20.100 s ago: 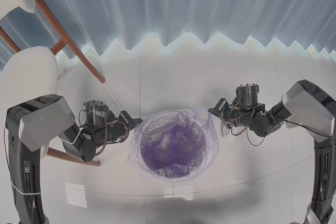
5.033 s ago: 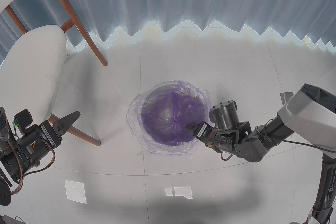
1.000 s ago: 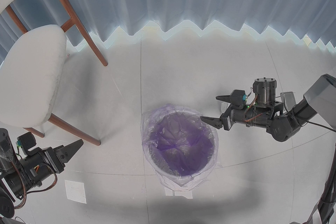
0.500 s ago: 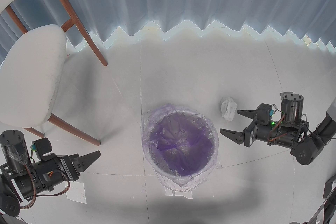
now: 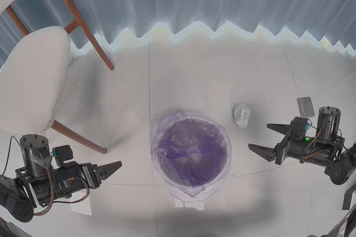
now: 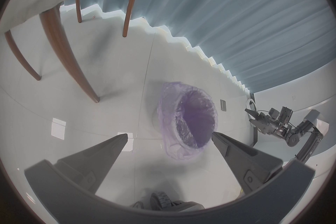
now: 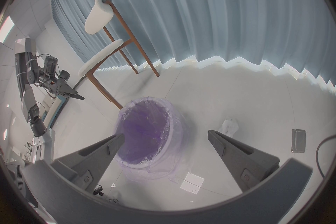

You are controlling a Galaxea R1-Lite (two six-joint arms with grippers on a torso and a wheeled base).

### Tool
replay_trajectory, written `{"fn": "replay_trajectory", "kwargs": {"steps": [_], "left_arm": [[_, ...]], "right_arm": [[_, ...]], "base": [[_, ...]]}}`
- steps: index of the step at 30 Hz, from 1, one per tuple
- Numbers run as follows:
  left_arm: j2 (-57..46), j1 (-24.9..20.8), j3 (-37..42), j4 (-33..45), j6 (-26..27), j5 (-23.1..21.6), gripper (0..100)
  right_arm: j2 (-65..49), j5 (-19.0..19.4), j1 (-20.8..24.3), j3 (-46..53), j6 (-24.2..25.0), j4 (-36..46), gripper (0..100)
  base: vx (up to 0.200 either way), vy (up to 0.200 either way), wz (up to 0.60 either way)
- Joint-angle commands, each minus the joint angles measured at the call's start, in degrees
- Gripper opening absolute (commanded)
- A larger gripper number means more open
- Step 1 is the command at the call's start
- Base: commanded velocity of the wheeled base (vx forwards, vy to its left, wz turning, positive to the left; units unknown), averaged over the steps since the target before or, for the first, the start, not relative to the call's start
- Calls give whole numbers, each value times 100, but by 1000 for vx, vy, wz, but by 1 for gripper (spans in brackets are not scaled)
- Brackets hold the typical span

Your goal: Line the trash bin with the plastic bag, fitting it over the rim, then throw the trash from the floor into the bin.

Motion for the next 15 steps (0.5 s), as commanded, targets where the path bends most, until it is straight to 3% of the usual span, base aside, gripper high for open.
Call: {"fn": "replay_trajectory", "kwargs": {"steps": [1, 15], "left_arm": [[719, 0, -14, -433, -3, 1, 100], [2328, -8, 65, -2332, 14, 53, 100]], "right_arm": [[-339, 3, -13, 251, 16, 0, 100], [-1086, -216, -13, 725, 412, 0, 100]], "base": [[0, 0, 0], [0, 0, 0]]}}
